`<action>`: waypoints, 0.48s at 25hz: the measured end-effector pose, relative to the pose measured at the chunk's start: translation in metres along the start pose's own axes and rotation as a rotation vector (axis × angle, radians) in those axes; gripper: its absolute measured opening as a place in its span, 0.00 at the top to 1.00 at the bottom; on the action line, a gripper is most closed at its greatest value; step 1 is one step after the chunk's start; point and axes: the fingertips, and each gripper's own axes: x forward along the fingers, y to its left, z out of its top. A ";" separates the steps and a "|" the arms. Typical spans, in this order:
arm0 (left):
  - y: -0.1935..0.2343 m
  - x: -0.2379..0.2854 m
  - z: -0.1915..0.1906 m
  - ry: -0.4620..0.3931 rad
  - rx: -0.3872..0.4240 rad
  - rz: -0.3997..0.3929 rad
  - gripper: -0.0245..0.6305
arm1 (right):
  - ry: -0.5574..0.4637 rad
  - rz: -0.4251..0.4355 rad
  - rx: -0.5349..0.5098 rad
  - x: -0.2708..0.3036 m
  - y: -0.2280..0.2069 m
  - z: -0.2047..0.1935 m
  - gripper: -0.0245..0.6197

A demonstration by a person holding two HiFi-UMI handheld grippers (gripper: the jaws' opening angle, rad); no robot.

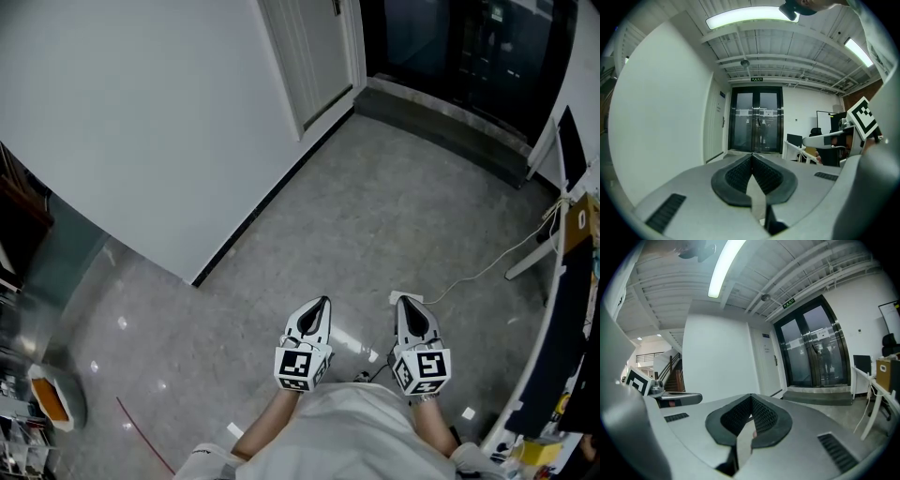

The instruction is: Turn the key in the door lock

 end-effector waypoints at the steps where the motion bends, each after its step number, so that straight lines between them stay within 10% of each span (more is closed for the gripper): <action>1: -0.002 0.001 -0.001 0.001 0.002 -0.001 0.95 | 0.006 0.000 0.003 0.001 -0.003 -0.002 0.98; 12: 0.042 0.044 -0.007 0.014 -0.005 0.005 0.95 | 0.038 0.003 -0.011 0.060 0.000 -0.006 0.98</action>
